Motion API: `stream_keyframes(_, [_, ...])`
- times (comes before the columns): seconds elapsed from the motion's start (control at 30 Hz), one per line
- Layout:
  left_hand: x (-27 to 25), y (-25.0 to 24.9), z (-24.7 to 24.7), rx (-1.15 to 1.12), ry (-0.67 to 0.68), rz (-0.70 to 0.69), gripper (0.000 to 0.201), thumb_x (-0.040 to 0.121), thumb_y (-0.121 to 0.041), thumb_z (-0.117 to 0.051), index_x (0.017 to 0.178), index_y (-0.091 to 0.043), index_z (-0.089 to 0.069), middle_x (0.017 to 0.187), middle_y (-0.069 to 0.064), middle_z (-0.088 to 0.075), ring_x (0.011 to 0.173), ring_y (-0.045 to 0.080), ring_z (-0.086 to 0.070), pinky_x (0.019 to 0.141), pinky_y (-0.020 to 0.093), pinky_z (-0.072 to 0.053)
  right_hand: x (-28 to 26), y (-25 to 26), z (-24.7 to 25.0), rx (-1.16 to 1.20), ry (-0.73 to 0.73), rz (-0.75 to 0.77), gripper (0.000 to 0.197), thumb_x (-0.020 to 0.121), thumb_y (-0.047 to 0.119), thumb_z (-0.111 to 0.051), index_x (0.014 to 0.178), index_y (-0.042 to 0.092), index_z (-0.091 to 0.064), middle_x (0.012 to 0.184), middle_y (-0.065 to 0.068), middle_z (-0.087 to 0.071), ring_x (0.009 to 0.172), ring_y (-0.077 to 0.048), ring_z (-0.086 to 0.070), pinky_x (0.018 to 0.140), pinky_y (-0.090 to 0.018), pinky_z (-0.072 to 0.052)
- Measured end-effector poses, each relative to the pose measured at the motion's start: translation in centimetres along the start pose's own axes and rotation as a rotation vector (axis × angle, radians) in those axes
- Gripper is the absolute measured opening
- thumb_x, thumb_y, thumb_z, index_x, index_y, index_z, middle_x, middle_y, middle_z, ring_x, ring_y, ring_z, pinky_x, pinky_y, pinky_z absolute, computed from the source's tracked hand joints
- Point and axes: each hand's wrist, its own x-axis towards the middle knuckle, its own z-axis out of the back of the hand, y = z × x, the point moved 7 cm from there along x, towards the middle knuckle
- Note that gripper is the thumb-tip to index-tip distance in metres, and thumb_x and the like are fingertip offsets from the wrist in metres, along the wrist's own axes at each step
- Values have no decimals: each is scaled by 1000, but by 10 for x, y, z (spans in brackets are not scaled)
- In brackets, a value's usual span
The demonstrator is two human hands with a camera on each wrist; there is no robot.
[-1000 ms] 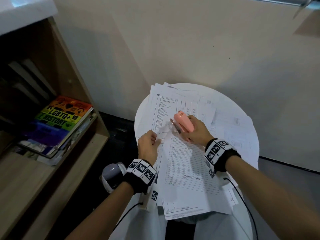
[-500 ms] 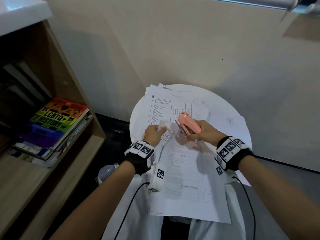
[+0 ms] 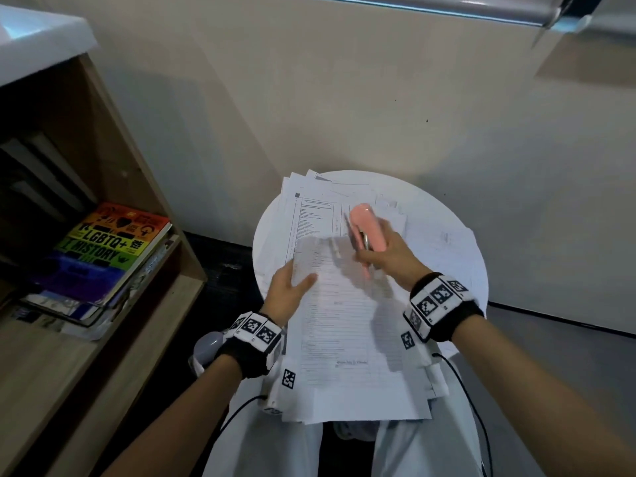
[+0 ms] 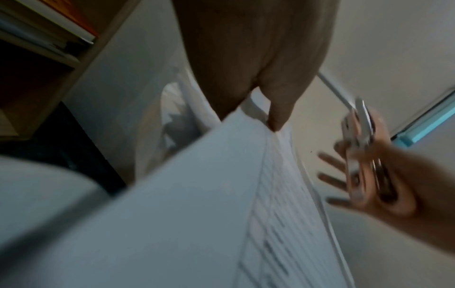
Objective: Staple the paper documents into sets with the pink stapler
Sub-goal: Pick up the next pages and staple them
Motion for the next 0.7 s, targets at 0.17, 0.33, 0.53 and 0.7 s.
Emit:
stream_keyframes(0.17, [-4, -45, 17, -113, -32, -83, 26, 95, -12, -51, 121, -11, -56, 110, -2, -68, 99, 11, -68, 81, 26, -56, -50, -12, 56, 112, -258, -25, 35, 84, -3, -64, 115, 5, -50, 88, -2, -57, 71, -12, -55, 50, -13, -44])
stream_keyframes(0.33, [-4, -102, 5, -153, -72, -212, 36, 94, -14, -54, 128, -15, -42, 122, 2, -61, 109, 17, -64, 85, 31, -56, -86, 4, 51, 40, -88, 36, 17, 82, -7, -64, 77, 8, -57, 55, 9, -50, 50, -5, -46, 48, -17, -34])
stream_keyframes(0.53, [-28, -193, 2, -181, -317, -580, 56, 85, -11, -68, 122, -25, -28, 116, 3, -59, 107, 19, -64, 90, 39, -55, -99, 64, 66, 124, -404, 345, 30, 76, -4, -73, 96, 14, -61, 84, -1, -65, 73, -3, -64, 66, -18, -54])
stream_keyframes(0.7, [-26, -181, 3, -158, -348, -542, 54, 85, -15, -69, 125, -15, -33, 111, -2, -58, 102, 8, -62, 96, 35, -51, -97, 57, 67, 127, -349, 325, 53, 76, -7, -73, 122, 7, -52, 98, -1, -64, 79, 2, -65, 68, -15, -54])
